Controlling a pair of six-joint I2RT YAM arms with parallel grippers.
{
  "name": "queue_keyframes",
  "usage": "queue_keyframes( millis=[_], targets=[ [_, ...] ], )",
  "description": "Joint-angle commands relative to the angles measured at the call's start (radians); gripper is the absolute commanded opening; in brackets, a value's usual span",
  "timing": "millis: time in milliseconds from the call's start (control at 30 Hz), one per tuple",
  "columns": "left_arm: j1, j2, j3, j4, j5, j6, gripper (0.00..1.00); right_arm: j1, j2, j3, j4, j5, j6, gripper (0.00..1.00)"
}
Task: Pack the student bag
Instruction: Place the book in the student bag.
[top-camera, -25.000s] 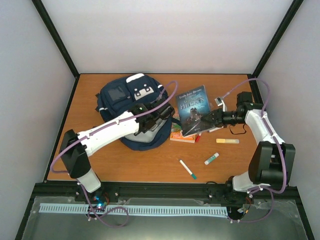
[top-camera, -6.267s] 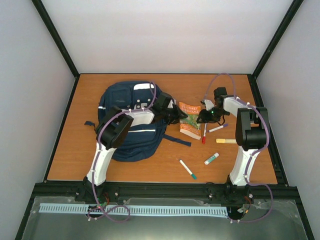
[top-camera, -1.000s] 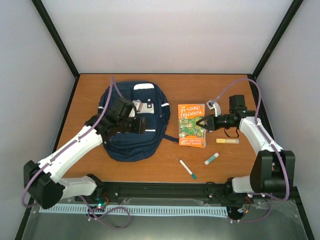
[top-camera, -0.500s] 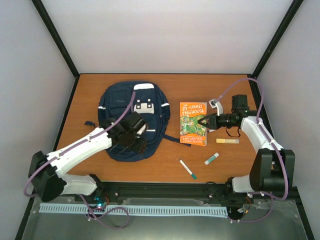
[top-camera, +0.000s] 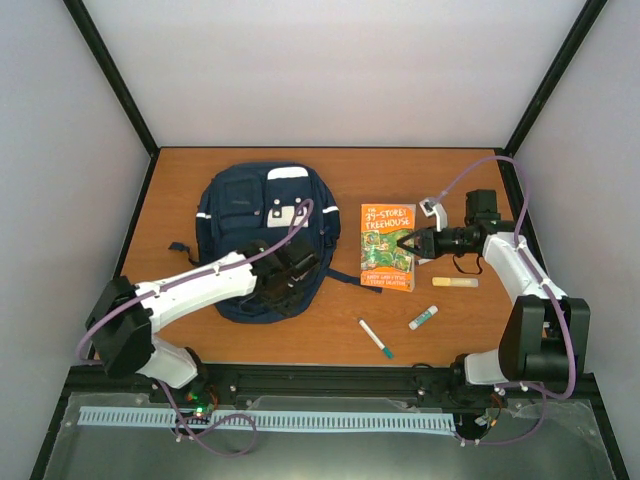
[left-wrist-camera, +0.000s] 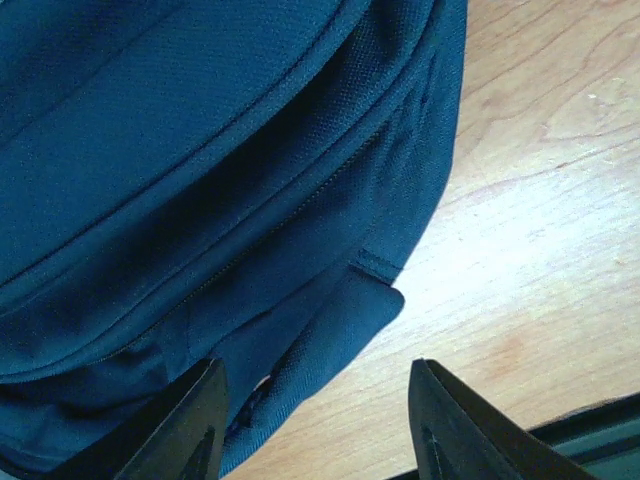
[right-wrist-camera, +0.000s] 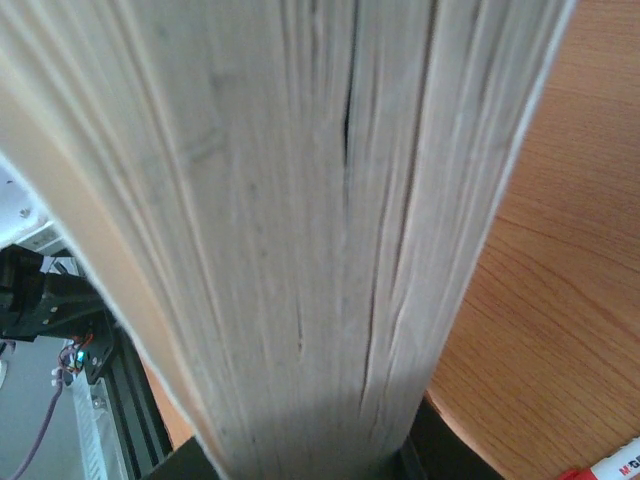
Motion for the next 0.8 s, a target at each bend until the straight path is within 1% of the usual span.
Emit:
queue_keyframes(
  millis=[0, 100, 133, 267, 333, 367, 400, 433, 467, 633, 767],
  targets=[
    [-0.021, 0.042, 0.042, 0.019, -0.076, 0.033, 0.51, -0.016, -0.001, 0.016, 0.02, -0.072, -0.016, 0.03],
    [-0.021, 0.065, 0.047, 0.04, -0.098, 0.047, 0.48, -0.019, -0.001, 0.016, 0.019, -0.072, -0.016, 0.03],
    [-0.021, 0.073, 0.049, 0.05, -0.106, 0.053, 0.46, -0.021, 0.0, 0.016, 0.019, -0.073, -0.016, 0.03],
    [-0.021, 0.131, 0.077, 0.078, -0.143, 0.078, 0.29, -0.026, -0.003, 0.013, 0.02, -0.072, -0.015, 0.03],
    [-0.021, 0.17, 0.103, 0.083, -0.144, 0.09, 0.23, -0.029, -0.006, 0.013, 0.019, -0.071, -0.017, 0.03],
    [-0.023, 0.202, 0.129, 0.084, -0.131, 0.099, 0.16, -0.031, -0.009, 0.013, 0.019, -0.068, -0.018, 0.03],
    [-0.026, 0.216, 0.15, 0.084, -0.122, 0.105, 0.12, -0.033, -0.014, 0.01, 0.019, -0.064, -0.019, 0.03],
    [-0.034, 0.235, 0.17, 0.088, -0.119, 0.109, 0.04, -0.035, -0.016, 0.01, 0.02, -0.061, -0.019, 0.03],
    [-0.042, 0.251, 0.19, 0.098, -0.119, 0.114, 0.01, -0.037, -0.02, 0.009, 0.021, -0.06, -0.019, 0.03],
    [-0.052, 0.322, 0.284, 0.13, -0.089, 0.132, 0.01, -0.054, -0.025, 0.008, 0.018, -0.066, -0.018, 0.03],
    [-0.052, 0.33, 0.304, 0.12, -0.132, 0.133, 0.01, -0.073, -0.032, 0.003, 0.016, -0.071, -0.02, 0.03]
  ],
)
